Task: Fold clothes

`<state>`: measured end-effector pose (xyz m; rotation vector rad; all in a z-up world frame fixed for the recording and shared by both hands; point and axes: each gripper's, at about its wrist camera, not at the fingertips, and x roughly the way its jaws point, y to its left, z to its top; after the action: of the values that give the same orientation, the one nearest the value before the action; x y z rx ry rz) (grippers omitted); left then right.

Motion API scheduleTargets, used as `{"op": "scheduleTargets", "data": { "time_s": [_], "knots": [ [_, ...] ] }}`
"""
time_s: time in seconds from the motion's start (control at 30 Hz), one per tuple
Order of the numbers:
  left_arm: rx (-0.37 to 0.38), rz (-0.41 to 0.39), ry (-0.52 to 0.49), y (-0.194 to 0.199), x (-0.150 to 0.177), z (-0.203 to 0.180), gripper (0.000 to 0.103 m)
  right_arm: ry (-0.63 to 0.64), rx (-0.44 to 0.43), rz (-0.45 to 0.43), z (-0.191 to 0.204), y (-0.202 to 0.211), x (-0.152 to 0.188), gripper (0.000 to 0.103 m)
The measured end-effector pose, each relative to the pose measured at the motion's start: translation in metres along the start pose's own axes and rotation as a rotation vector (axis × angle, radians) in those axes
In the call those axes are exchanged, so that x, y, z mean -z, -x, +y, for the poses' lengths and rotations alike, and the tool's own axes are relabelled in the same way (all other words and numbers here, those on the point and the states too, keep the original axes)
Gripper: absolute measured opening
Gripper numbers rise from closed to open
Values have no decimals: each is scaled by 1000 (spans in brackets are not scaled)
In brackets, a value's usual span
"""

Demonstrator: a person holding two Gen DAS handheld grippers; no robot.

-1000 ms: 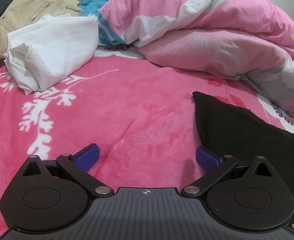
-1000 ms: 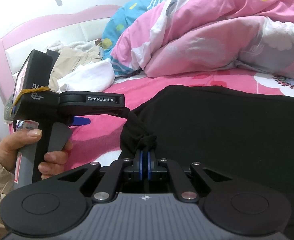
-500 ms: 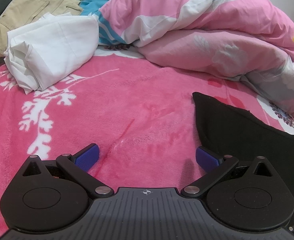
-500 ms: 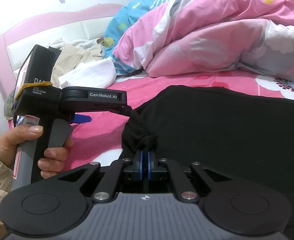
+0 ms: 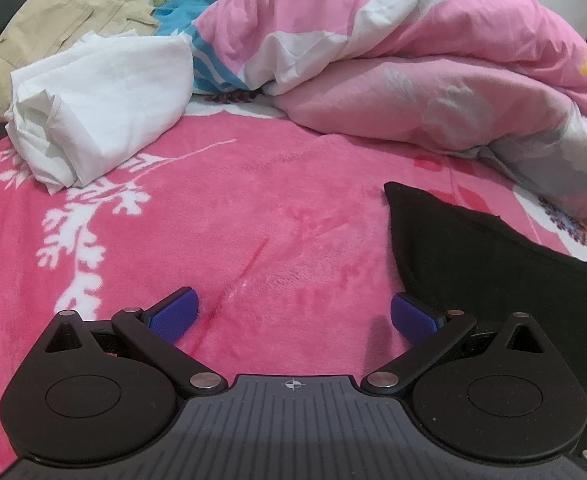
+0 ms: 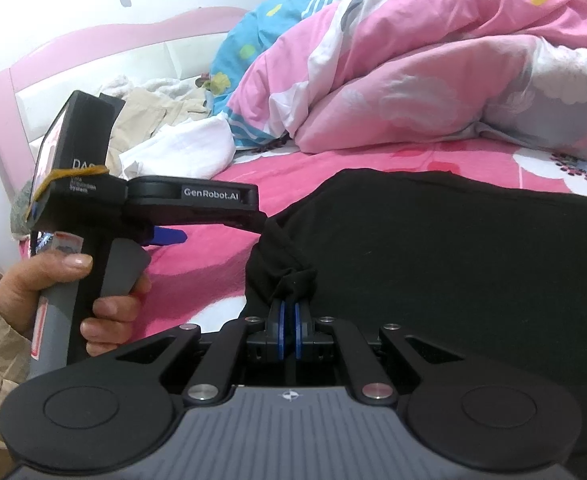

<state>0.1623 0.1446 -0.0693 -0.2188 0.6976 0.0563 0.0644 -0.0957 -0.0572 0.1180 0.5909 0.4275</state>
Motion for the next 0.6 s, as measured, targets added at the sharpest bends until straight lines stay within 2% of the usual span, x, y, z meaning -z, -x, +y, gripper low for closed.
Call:
{"op": "scheduleTargets", "data": {
  "time_s": [0.17, 0.3, 0.47, 0.57, 0.6],
  "knots": [
    [61, -22, 76, 3, -5, 10, 103, -6, -20, -9, -4, 2, 1, 4],
    [178, -24, 124, 3, -11, 14, 103, 10, -39, -20, -5, 5, 3, 4],
    [336, -4, 104, 3, -17, 4, 102, 24, -91, -40, -6, 10, 3, 4],
    [377, 40, 74, -5, -19, -5, 97, 21, -125, -53, -7, 12, 4, 4],
    [381, 62, 63, -10, -19, -9, 93, 17, -137, -56, -8, 12, 4, 4]
  ]
}}
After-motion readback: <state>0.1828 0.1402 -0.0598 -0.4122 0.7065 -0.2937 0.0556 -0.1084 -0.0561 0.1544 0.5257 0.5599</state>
